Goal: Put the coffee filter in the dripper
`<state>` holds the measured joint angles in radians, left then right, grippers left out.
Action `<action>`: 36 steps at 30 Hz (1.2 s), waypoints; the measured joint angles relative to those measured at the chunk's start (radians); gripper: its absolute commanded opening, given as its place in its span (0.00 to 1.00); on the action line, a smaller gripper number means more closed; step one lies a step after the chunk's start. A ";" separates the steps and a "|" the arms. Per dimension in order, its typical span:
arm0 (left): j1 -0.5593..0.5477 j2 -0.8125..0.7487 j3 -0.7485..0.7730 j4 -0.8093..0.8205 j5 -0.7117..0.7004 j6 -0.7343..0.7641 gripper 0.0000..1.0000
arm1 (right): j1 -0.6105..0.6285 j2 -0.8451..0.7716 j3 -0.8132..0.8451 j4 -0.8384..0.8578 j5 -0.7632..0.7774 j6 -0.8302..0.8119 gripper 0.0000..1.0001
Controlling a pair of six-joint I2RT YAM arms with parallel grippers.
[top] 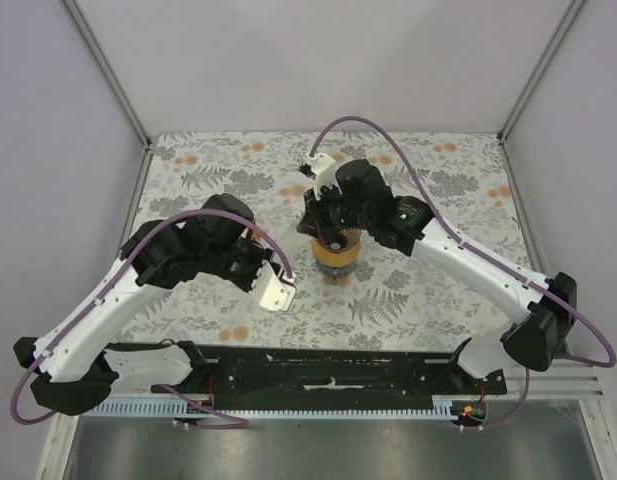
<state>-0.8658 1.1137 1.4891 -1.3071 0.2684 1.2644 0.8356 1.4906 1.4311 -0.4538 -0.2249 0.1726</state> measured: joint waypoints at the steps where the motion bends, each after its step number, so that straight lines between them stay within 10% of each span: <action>1: 0.000 0.003 0.000 0.003 -0.001 -0.013 0.29 | -0.007 -0.012 -0.001 -0.004 0.010 0.000 0.00; 4: -0.001 0.023 0.003 0.013 -0.006 -0.093 0.62 | -0.016 -0.045 -0.002 -0.007 0.068 -0.002 0.00; 8: -0.001 0.056 0.046 0.068 -0.032 -0.251 0.78 | -0.043 -0.084 -0.019 -0.013 0.199 -0.005 0.00; 18: 0.014 0.199 0.194 0.273 -0.156 -0.814 0.79 | -0.130 -0.104 -0.060 -0.038 0.378 0.023 0.00; 32: 0.346 0.438 0.105 0.518 0.084 -1.452 0.91 | -0.139 -0.101 -0.179 -0.021 0.375 0.134 0.00; 36: 0.336 0.439 0.024 0.594 0.143 -1.527 0.69 | -0.139 -0.101 -0.203 -0.005 0.362 0.148 0.00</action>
<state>-0.5301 1.5524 1.5127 -0.7132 0.4114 -0.2630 0.6964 1.3891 1.2282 -0.4591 0.1371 0.3202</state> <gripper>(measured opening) 0.849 0.006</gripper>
